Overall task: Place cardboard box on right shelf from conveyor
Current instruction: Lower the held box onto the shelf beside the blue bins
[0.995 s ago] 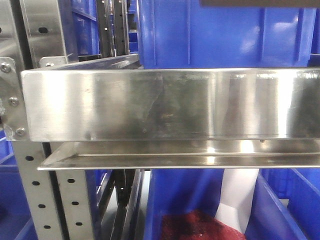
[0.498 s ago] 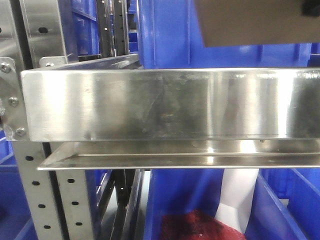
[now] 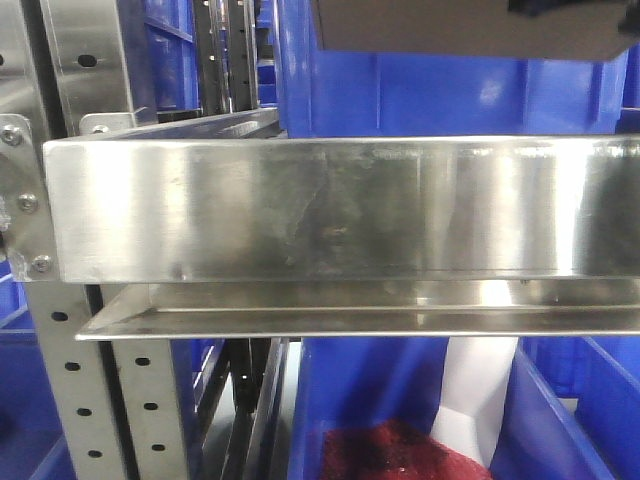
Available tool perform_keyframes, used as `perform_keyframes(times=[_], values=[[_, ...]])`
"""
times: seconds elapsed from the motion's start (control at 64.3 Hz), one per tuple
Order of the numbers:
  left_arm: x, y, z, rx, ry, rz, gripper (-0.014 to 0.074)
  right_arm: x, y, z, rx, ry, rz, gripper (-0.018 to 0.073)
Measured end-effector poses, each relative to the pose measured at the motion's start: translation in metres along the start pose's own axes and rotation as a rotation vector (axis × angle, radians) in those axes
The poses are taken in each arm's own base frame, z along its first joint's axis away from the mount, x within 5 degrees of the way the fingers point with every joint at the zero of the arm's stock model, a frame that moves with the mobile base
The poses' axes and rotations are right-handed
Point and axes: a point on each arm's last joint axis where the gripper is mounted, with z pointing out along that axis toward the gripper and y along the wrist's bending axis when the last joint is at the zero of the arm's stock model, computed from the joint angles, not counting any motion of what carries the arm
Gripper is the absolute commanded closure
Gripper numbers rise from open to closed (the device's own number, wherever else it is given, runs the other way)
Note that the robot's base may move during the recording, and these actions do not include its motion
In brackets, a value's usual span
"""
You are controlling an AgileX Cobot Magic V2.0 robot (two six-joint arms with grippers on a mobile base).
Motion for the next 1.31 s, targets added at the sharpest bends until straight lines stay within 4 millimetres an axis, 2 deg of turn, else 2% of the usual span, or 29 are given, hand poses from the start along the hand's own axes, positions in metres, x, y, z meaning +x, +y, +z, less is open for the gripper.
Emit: perform_keyframes(times=[0.311,0.389,0.482,0.606,0.793,1.306], values=[[0.0,0.0,0.0,0.0,0.0,0.0,0.0715,0.0058,0.0029,0.0004,-0.02,0.035,0.002,0.0396],[0.0,0.0,0.0,0.0,0.0,0.0,0.0715,0.0059,0.003,0.0003,-0.021,0.037,0.002,0.0369],[0.0,0.0,0.0,0.0,0.0,0.0,0.0715,0.0065,0.0035,0.0003,-0.026,0.044,0.023,0.0232],[0.0,0.0,0.0,0.0,0.0,0.0,0.0715,0.0075,0.0047,0.0002,-0.036,0.057,0.112,-0.0093],[0.0,0.0,0.0,0.0,0.0,0.0,0.0715,0.0085,0.0058,0.0001,-0.045,0.071,0.207,-0.0066],[0.0,0.0,0.0,0.0,0.0,0.0,0.0715,0.0086,0.0046,-0.0029,-0.04,0.073,0.226,-0.0066]])
